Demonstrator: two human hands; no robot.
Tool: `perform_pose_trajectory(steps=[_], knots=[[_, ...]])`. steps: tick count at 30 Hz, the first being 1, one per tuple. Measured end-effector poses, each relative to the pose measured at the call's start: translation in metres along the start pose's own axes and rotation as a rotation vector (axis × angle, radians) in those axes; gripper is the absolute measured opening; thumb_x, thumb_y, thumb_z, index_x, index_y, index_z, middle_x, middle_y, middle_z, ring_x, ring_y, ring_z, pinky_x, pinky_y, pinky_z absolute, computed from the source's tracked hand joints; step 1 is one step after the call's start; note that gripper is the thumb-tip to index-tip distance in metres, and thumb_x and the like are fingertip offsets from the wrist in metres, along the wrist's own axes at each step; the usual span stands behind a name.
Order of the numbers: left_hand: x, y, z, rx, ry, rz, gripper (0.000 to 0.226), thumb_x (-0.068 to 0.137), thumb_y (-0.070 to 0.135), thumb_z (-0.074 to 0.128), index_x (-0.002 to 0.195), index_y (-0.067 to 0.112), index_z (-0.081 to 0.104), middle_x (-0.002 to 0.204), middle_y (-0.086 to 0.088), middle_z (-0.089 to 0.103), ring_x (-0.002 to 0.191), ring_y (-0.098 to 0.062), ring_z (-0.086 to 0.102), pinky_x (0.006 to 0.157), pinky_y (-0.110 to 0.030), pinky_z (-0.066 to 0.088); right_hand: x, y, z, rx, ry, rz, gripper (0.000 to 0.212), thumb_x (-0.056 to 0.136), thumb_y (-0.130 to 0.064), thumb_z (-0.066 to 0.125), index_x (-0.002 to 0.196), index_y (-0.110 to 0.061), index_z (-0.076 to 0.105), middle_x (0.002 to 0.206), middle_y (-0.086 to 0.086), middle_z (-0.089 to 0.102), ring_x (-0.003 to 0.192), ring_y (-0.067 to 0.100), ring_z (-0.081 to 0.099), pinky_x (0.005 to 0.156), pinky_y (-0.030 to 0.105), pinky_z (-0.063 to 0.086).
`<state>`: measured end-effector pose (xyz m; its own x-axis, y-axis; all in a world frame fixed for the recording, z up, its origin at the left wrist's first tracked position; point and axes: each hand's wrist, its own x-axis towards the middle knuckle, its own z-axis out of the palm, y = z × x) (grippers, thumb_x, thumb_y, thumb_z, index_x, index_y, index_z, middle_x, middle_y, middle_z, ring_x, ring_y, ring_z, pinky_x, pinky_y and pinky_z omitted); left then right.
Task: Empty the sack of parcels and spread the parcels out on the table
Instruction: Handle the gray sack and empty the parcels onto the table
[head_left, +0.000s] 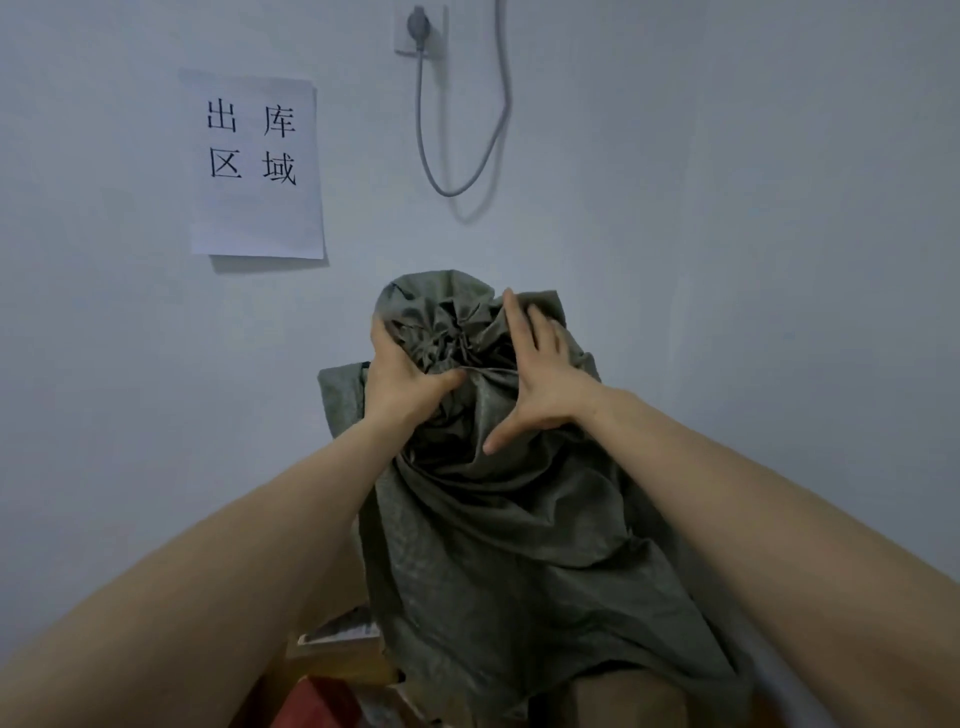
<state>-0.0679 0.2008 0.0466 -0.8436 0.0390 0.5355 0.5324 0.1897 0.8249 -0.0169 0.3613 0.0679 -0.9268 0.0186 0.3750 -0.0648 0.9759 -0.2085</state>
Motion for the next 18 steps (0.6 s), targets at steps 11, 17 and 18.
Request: perform_pose_trajectory(steps=[11, 17, 18], knots=[[-0.007, 0.014, 0.0, 0.061, -0.386, 0.013, 0.018, 0.073, -0.012, 0.061, 0.065, 0.002, 0.053, 0.06, -0.008, 0.049, 0.059, -0.018, 0.049, 0.056, -0.028, 0.041, 0.008, -0.009, 0.011, -0.194, 0.08, -0.096, 0.149, 0.046, -0.05, 0.088, 0.14, -0.044, -0.027, 0.155, -0.01, -0.024, 0.143, 0.039, -0.017, 0.102, 0.076, 0.006], [-0.008, 0.018, 0.006, 0.073, -0.445, 0.083, 0.028, 0.068, -0.017, 0.054, 0.056, 0.006, 0.042, 0.062, -0.009, 0.034, 0.061, -0.017, 0.037, 0.056, -0.026, 0.03, 0.008, 0.001, 0.015, -0.01, 0.249, -0.187, 0.046, 0.06, -0.046, 0.07, 0.096, -0.031, 0.045, 0.094, -0.01, 0.054, 0.099, 0.024, 0.057, 0.076, 0.038, 0.047], [-0.009, 0.019, 0.007, 0.053, -0.433, 0.091, 0.032, 0.067, -0.018, 0.054, 0.052, 0.007, 0.042, 0.057, -0.006, 0.037, 0.057, -0.017, 0.039, 0.054, -0.024, 0.032, 0.008, 0.001, 0.011, -0.019, 0.271, -0.18, 0.039, 0.065, -0.041, 0.069, 0.094, -0.028, 0.048, 0.092, -0.007, 0.057, 0.094, 0.025, 0.059, 0.069, 0.033, 0.044]])
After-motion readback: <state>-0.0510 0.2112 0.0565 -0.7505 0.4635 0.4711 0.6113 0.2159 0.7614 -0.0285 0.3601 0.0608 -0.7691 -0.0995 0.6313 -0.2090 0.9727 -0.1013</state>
